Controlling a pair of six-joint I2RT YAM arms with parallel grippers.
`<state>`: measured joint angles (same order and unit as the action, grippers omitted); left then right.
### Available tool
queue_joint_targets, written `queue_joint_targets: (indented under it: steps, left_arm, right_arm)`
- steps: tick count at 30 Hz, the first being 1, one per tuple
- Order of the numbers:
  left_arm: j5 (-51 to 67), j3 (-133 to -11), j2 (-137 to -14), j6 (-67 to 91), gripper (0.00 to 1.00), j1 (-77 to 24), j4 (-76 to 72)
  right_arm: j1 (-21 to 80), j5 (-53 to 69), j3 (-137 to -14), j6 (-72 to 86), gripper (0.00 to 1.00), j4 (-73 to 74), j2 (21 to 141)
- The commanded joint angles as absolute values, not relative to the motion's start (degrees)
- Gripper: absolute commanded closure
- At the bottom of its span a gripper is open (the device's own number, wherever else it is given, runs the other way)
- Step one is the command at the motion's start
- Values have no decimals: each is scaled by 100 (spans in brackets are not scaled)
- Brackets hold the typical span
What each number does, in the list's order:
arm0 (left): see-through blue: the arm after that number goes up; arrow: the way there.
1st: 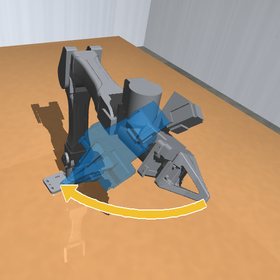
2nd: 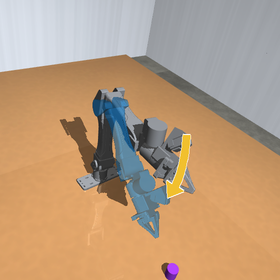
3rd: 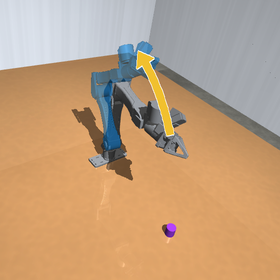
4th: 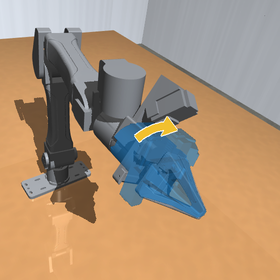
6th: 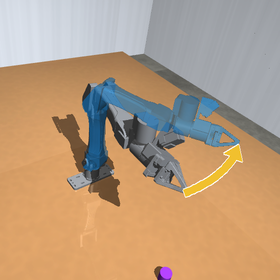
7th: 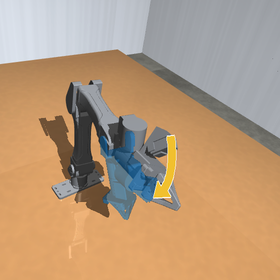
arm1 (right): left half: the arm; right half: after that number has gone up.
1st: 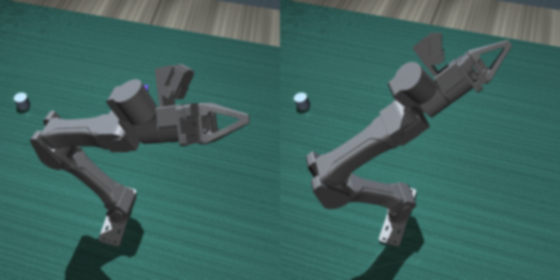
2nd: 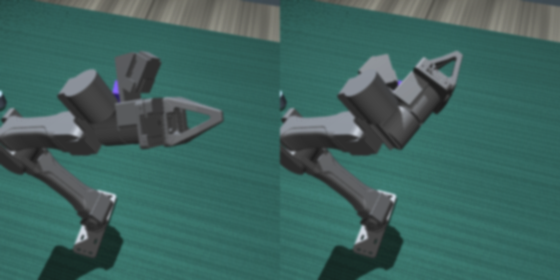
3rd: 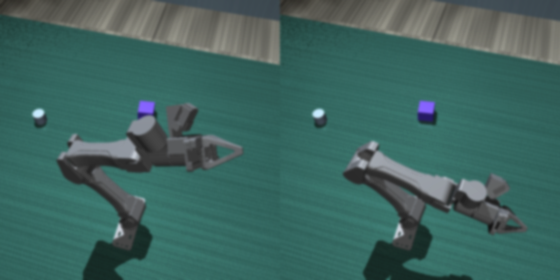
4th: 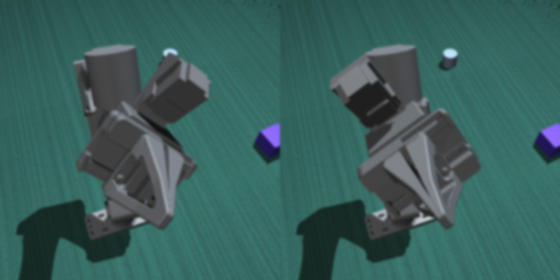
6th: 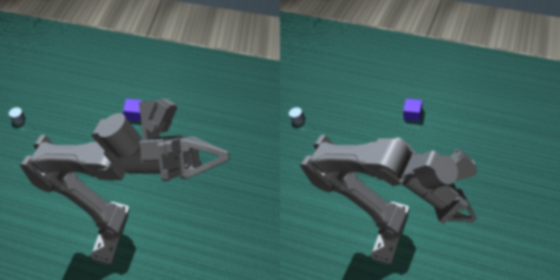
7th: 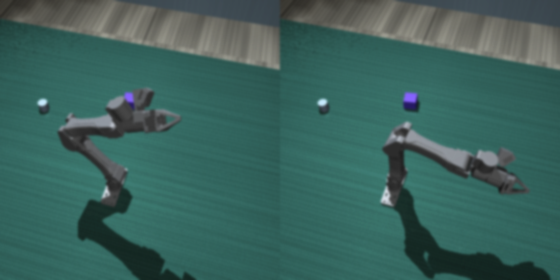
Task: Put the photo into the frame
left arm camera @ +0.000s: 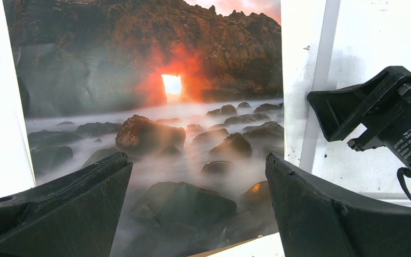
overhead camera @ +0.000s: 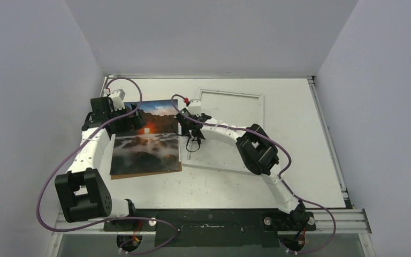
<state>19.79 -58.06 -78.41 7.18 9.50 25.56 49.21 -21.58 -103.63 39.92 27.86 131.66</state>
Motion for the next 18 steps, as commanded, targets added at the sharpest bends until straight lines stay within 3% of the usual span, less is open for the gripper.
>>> queue_joint_targets:
  steps: [1,7,18]
  left_arm:
    - [2010,-6111,-7900,625,4,993,2582]
    - [1986,-6136,-7938,571,4,948,2592]
    - [1945,-6315,-8389,368,4,861,2922]
  right_arm:
    - [4816,-2179,-10017,4026,52,2427,12986]
    - [4729,-2374,-8887,4277,73,2169,12212]
    - [4698,-2875,-7439,4740,80,1999,11073]
